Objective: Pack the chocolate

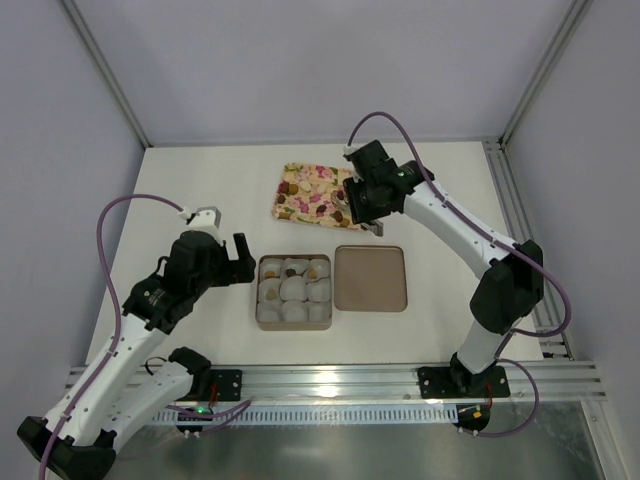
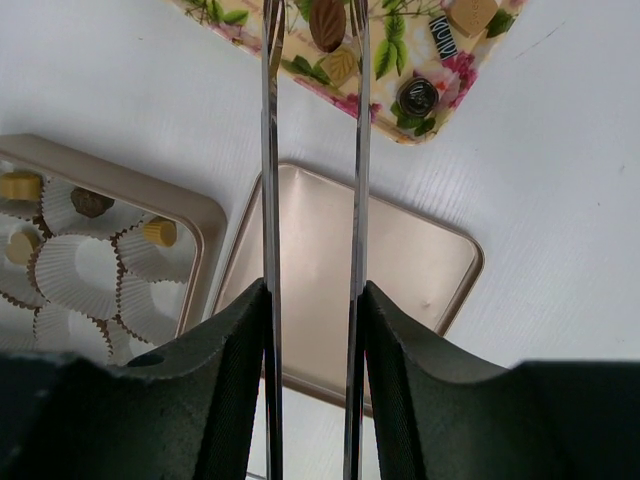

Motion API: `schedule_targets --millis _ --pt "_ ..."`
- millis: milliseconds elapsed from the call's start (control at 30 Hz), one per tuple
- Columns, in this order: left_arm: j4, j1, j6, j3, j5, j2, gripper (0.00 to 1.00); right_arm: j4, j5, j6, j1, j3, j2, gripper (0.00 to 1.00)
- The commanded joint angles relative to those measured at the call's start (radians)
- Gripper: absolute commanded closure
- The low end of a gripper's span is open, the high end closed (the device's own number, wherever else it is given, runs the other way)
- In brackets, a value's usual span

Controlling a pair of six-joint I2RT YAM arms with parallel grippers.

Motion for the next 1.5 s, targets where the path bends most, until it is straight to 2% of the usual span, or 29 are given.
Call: schedule_targets --millis 0,933,1467 --pt "0.002 0.004 0.002 0.0 -0.013 -0.002 0.0 0.018 0.017 -0.017 0.0 -0.009 -0.008 0.56" --pt "0.002 0.004 0.002 0.0 -0.013 -0.004 0.0 0.043 0.014 -0.042 -0.028 -0.064 0.091 0.56" --pt "0.002 0.004 0.002 0.0 -0.015 0.0 0.0 0.048 -0.007 -0.04 -0.029 -0.113 0.045 0.56"
